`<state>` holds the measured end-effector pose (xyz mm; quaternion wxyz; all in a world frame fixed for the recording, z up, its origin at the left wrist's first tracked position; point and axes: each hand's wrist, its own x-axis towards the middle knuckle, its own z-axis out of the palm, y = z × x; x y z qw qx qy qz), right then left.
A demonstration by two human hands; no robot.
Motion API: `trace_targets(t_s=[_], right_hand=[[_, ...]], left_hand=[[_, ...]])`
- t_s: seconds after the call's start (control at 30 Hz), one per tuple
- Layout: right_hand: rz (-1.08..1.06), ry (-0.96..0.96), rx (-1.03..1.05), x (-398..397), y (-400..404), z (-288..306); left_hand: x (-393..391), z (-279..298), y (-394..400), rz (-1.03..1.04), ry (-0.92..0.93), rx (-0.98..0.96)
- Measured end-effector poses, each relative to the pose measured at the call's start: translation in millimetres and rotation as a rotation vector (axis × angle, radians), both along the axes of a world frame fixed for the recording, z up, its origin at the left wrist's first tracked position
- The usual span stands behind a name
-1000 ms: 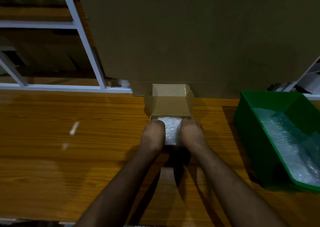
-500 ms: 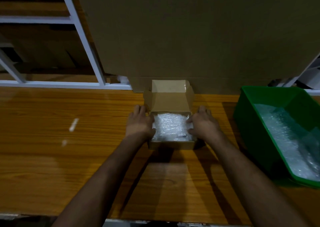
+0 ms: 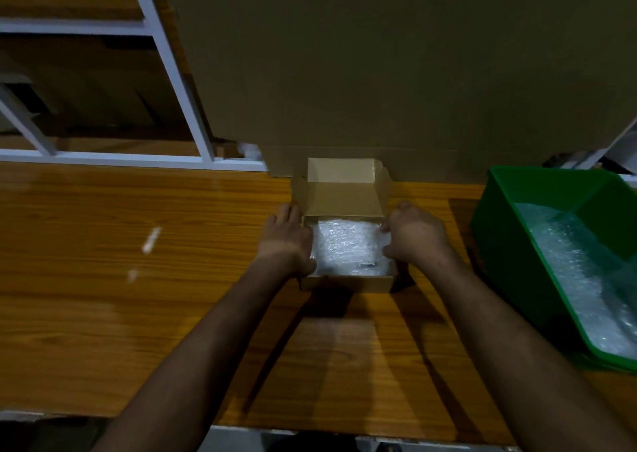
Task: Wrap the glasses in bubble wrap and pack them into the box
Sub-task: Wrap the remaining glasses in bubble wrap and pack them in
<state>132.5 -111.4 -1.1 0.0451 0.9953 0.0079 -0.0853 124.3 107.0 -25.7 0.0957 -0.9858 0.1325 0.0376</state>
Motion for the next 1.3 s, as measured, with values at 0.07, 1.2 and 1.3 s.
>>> trace_targets(t_s=[0.07,1.2,1.3], right_hand=[[0.012,0.055,-0.009,0.6,4.3,-0.8],[0.106,0.181,0.019,7.2,0.5,-0.4],[0.006,-0.031,0.041,7.8,2.2,0.1]], left_hand=[[3.2,0.4,0.3,-0.003,0.017,0.010],[1.1,0.6,5.5,-0.049,0.004,-0.042],[4.7,5.0,5.5,-0.059,0.062,-0.036]])
